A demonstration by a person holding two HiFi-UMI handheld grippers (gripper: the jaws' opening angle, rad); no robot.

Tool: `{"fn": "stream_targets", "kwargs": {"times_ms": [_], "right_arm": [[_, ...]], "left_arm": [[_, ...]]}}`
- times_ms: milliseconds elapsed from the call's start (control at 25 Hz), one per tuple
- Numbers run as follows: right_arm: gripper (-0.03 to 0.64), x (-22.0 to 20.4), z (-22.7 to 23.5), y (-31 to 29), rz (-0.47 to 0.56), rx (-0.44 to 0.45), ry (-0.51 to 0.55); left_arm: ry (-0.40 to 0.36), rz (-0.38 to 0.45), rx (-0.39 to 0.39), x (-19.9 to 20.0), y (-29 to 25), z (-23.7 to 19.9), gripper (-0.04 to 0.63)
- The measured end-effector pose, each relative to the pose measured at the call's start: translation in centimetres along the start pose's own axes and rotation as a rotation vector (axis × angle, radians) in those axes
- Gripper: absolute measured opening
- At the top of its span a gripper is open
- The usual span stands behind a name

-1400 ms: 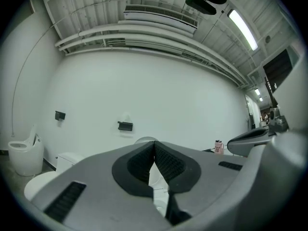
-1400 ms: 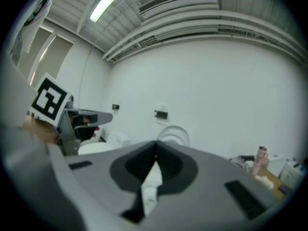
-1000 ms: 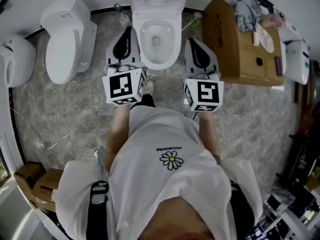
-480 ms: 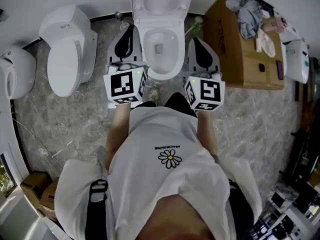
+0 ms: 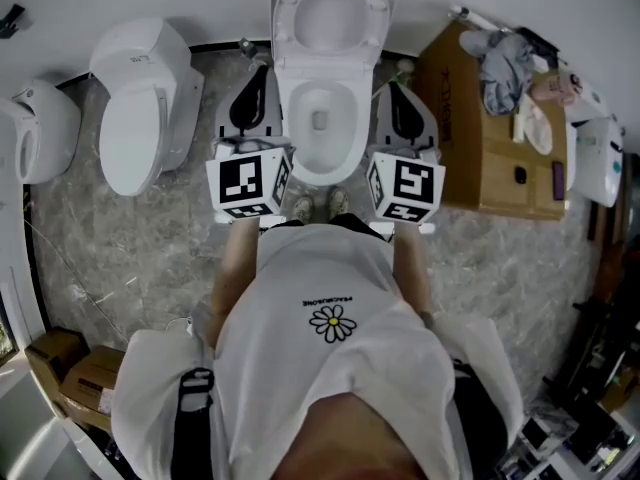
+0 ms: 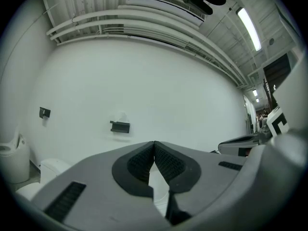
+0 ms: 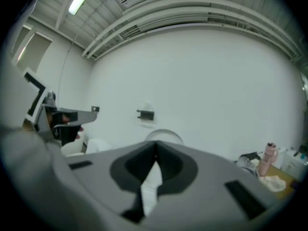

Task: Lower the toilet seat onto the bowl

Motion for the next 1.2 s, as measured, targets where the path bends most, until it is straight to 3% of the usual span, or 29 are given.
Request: {"fn": "stream_targets", "kwargs": {"times_ms": [280,400,560,920,1040,1200], "right_arm": [[0.031,-1.3,2.5,-1.5,-0.011,0.068,0.034],[0.031,-1.8,3.1,-2.0,-0.015,0.105,0.019],[0.031,-2.2,4.4,-2.7,-0.015,0.092,0.001],[0.031,-0.7,4.8,-4.4,0.042,0.086,-0.084],[0.031,-1.1,4.9,-5.1,0.027,0.076,-0.057],[0.031,-2.2,4.7,-6.2,-0.002,0.058,-0.026]], "left_arm": [[0.019,-0.027,-0.011,-1.4,-2.3,3.1,0.023],[0.020,-0.019,0.018,-1.6,-2.9,3.9,0.023],[0.015,-0.026,0.025,-2.1,-3.3,4.6,0.023],[-0.008,-0.029,0.033,-2.2,-5.1,2.1,0.025],[-0.012,-0.035,0.030,-2.7,-5.9,1.2,0.025],[-0.083,-0.060,0.045,-3.9,-7.0,-0.4,0.024]]}}
Point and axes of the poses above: the fingertips, and each gripper's own axes: y backward along the fingers, z to its right, x out of its top, the point moved 3 cm from there along y, backward along the fingers, and after that the axes turned 10 degrees about z, right-handed, at the moved point
